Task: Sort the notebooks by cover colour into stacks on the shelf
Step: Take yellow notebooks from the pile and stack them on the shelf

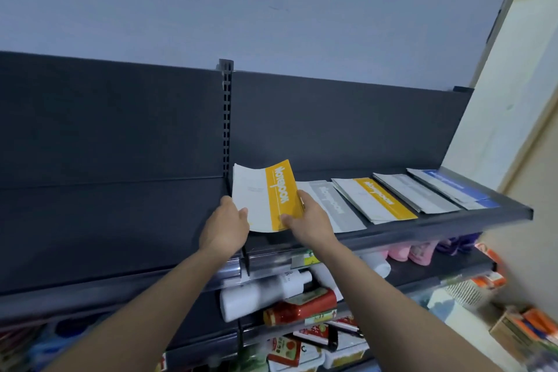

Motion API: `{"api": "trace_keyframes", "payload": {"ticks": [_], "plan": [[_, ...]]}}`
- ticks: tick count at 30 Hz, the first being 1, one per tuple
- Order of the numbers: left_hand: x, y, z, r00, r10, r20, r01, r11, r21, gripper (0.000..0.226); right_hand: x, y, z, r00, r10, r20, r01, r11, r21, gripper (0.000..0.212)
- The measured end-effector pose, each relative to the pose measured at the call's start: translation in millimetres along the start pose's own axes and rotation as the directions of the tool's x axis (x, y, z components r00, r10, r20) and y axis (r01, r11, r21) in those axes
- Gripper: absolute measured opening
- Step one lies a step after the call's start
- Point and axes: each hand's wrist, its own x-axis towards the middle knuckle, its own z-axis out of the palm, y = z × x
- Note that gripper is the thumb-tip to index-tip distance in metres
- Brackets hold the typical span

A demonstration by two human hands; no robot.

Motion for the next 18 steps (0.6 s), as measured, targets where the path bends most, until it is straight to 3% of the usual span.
{"api": "trace_keyframes", "payload": {"ticks": [10,18], "plan": [[2.0,2.2,33.2,0.993,-0.089,-0.078,0.095,0.993,0.076,0.018,37.2,31.8,-2.4,0.986,-0.054,0.155,0.093,0.962,-0.256,0.038],[3.8,-11.8,24.2,0.988,-0.130,-0.083,0.146,0.958,0.246,0.021,43.5,25.7,15.2,0.966,-0.153,0.210,0.250,0.767,-0.591,0.042]]}}
